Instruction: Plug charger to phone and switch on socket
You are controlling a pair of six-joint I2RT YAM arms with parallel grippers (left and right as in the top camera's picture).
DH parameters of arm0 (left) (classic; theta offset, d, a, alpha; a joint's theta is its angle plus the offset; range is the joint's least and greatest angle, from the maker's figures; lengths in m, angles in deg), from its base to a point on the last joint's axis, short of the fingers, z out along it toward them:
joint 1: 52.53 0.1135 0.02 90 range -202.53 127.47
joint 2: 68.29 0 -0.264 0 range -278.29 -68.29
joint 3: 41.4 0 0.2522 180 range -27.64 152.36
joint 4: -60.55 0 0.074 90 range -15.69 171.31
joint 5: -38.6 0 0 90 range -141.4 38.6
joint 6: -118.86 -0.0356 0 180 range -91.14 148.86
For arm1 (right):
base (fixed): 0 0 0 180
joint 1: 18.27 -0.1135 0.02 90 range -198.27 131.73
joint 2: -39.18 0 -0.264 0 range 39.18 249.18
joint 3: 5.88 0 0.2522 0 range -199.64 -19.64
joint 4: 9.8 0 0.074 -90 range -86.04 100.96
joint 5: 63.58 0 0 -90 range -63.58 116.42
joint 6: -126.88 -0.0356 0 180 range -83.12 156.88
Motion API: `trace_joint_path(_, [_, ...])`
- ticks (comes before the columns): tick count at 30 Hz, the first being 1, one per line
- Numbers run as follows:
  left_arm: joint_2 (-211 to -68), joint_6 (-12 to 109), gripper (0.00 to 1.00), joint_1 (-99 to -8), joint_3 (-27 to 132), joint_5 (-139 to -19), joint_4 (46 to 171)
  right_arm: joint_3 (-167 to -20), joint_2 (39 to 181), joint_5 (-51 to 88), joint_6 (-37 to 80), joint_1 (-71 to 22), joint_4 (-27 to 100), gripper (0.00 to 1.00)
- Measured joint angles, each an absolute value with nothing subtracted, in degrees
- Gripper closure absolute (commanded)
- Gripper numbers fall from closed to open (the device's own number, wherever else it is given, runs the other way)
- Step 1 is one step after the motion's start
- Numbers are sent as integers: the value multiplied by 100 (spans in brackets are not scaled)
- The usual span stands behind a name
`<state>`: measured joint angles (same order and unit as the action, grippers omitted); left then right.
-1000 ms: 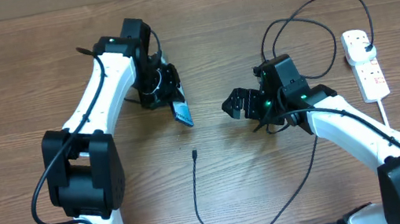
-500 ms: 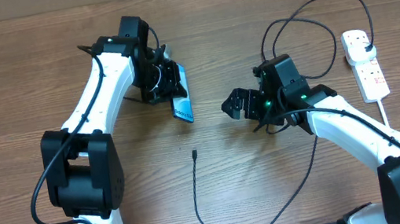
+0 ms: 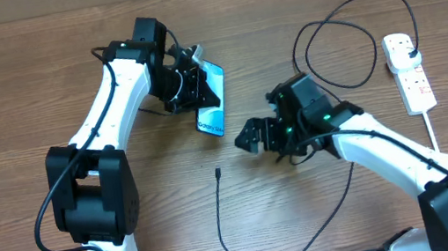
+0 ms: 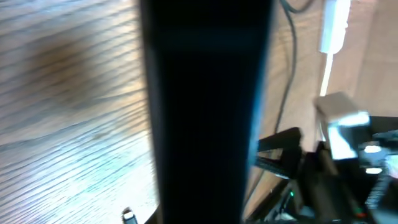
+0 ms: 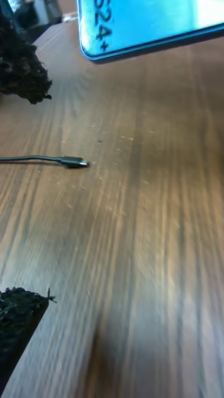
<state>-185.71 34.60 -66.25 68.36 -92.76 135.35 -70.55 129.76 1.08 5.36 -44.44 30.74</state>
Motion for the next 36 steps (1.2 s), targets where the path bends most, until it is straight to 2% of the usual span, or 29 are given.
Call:
trace_joint_path(8, [-18462,2903,95,-6625,6587,-9619,13681,-7055,12976,-36,536,-4567,3057,0])
trace_joint_path(14, [-17824,2841,95,-6524,5984,-9663,13242,-7055,12976,-198,533,-4569,3068,0])
trace_joint_path(21, [-16917,3359,96,-6094,4970,-10028,12048,-7055,12976,-279,282,-4838,2995,13])
trace_joint_path(29, [-16901,3816,96,-5399,3781,-10784,11034,-7055,12976,-163,-149,-5292,2991,19])
trace_joint_path(36, [-16901,4500,96,-4876,3453,-11082,10540,-7055,12976,630,-846,-5852,3020,24])
